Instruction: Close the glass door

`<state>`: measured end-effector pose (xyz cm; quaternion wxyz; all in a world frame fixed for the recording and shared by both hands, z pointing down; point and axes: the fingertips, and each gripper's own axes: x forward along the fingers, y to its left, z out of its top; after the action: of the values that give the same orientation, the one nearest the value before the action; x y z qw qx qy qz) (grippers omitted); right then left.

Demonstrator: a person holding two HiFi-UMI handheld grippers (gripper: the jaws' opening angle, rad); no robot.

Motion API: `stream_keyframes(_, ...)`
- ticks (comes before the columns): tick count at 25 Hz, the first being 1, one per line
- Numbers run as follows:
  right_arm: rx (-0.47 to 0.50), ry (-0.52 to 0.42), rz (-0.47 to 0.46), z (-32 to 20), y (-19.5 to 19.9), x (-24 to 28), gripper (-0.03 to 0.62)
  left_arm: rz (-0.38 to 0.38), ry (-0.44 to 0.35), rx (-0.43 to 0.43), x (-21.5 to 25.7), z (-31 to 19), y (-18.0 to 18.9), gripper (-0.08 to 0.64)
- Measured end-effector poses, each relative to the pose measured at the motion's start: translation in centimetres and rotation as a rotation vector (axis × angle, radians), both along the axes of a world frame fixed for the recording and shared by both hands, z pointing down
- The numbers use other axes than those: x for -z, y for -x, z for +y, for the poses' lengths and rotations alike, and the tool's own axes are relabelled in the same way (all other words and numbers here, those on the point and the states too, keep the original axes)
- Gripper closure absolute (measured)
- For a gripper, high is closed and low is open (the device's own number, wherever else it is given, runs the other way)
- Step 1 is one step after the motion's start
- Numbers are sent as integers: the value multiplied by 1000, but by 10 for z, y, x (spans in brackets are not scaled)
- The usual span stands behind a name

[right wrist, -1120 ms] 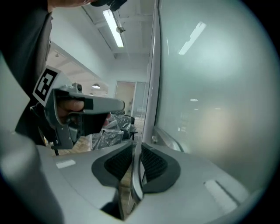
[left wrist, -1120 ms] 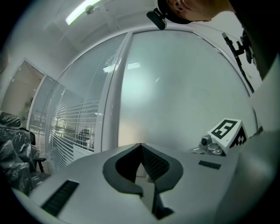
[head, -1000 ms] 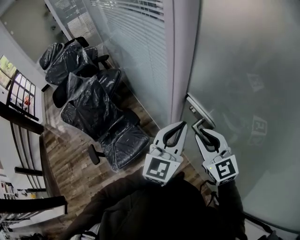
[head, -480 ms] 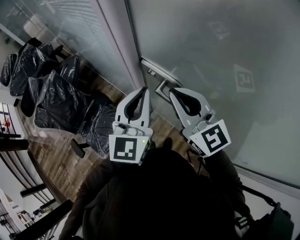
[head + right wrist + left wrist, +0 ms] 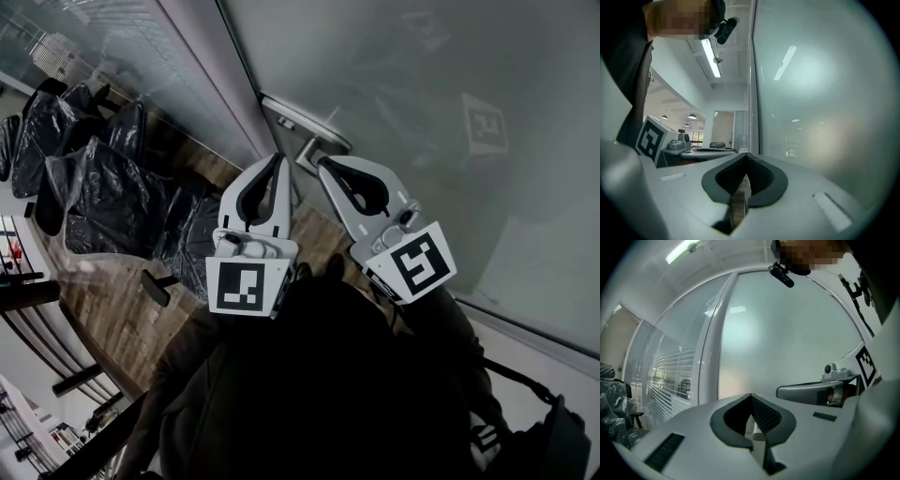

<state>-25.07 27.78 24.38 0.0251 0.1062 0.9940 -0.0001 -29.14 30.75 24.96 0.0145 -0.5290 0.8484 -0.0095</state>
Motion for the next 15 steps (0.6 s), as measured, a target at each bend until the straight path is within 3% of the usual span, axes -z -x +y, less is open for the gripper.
stream_keyframes(15,-11,-6,-9,0,-4,6,592,7,-6,-23,3,-5,-3,563)
